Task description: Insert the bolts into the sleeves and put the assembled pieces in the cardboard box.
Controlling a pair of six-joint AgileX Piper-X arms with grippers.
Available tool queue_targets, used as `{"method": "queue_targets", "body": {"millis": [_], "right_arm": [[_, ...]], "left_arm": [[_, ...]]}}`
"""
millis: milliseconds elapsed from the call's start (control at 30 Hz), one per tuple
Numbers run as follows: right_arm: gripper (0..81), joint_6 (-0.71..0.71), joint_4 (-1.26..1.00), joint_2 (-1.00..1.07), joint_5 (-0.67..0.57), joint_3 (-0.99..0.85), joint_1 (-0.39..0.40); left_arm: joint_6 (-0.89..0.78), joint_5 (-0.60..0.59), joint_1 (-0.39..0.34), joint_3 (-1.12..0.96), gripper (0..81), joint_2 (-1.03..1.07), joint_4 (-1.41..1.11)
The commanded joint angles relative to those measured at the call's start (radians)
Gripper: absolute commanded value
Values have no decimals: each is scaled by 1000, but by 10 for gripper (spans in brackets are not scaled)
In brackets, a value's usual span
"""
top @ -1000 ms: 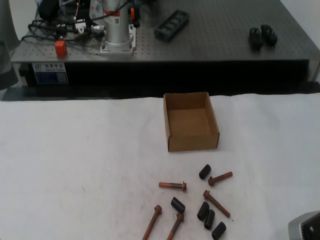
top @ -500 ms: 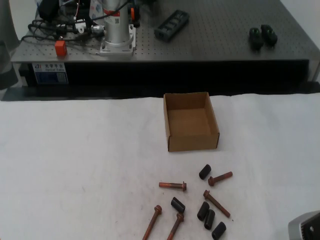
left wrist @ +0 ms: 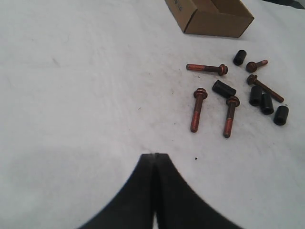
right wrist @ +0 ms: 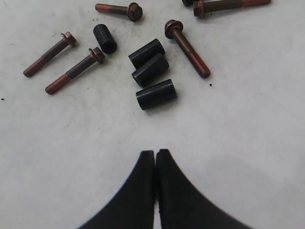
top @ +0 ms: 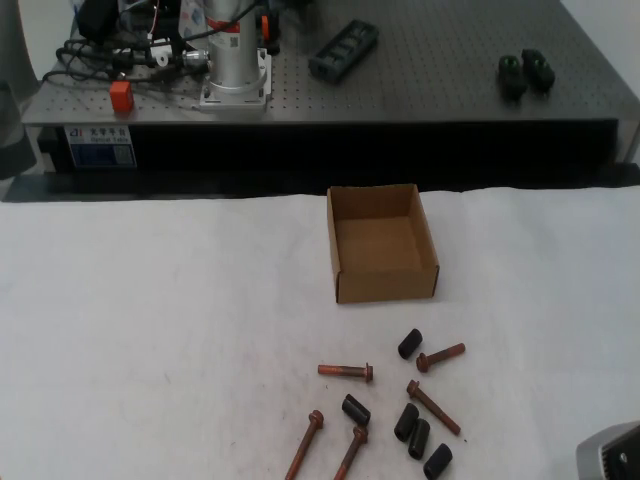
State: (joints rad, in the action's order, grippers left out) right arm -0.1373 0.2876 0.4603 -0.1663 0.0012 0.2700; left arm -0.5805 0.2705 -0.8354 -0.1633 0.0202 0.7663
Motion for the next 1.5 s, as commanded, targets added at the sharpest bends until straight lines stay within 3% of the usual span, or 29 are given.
{"method": "queue_targets", "body": {"millis": [0,467,567,667,767,867,967,1200,1467], "right_arm": [[5,-4,-9,-9,-8,-3,0],[5,-12,-83,-9,3,-1,0],[2,-195,-208,-9,-9,-1,0],[56,-227,-331,-9,21,-1,0],[160,-223,-362,32,67,-47,0],[246,-152,-357,152,32,-142,-1],[242,-64,-257,325,-3,-302,-1],[243,256,293,849,75,-772,-1],[243,367,504,1214,119,-1045,3]], "left_arm": [[-19,11,4,-1,6,-5,-4],[-84,0,4,-2,6,-5,-32],[-81,-29,4,-2,5,-5,-123],[21,-28,4,-2,1,-5,-230],[126,-28,4,-2,79,7,-297],[126,-31,4,-2,242,50,-299],[126,-31,4,-2,352,122,-328],[152,-57,4,-58,281,271,-343],[175,-79,4,-69,279,319,-343]]}}
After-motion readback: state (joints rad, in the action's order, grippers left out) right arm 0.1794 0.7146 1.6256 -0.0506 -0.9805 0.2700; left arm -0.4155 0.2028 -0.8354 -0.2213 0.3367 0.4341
